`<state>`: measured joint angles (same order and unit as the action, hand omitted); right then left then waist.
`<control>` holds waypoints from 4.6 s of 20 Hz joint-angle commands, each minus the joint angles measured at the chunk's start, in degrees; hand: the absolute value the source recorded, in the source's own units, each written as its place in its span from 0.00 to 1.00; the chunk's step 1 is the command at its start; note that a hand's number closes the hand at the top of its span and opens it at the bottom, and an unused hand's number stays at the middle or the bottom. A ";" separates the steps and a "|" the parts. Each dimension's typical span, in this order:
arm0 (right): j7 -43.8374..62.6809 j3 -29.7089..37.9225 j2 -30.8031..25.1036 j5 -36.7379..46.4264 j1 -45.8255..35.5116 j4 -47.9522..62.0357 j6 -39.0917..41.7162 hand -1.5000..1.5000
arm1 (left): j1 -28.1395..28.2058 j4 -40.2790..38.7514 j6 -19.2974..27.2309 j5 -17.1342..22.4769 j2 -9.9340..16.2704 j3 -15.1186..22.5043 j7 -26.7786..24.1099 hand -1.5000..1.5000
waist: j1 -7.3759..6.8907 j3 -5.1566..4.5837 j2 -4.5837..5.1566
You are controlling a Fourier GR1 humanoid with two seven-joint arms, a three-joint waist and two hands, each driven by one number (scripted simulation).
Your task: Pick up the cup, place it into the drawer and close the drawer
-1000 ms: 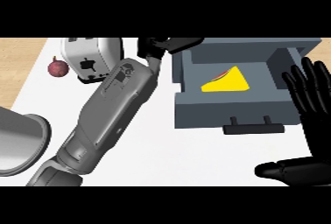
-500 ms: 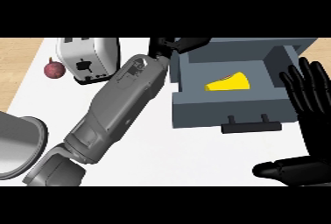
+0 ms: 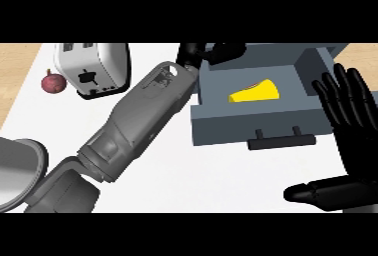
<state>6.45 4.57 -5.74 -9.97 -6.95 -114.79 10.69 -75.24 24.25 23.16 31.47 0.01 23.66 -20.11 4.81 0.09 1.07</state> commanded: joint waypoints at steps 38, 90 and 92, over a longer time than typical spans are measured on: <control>4.16 3.50 -13.16 -2.46 6.94 -8.32 13.88 1.00 | 21.35 31.74 1.88 13.16 13.93 -0.19 0.92 0.00 | -6.53 -0.11 -1.97; -37.01 -4.52 -9.20 55.93 -42.41 94.86 -8.52 0.00 | 72.26 57.42 -32.27 13.15 28.78 -22.02 -2.66 0.00 | -7.54 -0.03 0.00; -35.75 -3.42 -7.91 55.80 -45.26 97.62 -10.39 0.00 | 68.95 59.01 -28.66 12.27 28.09 -20.77 0.08 0.00 | -8.03 0.04 0.27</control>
<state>-32.49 -0.47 -14.28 44.84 -47.15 -25.25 2.87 -4.92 84.21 -6.01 45.36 29.44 2.07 -19.70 -2.20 -0.30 -0.26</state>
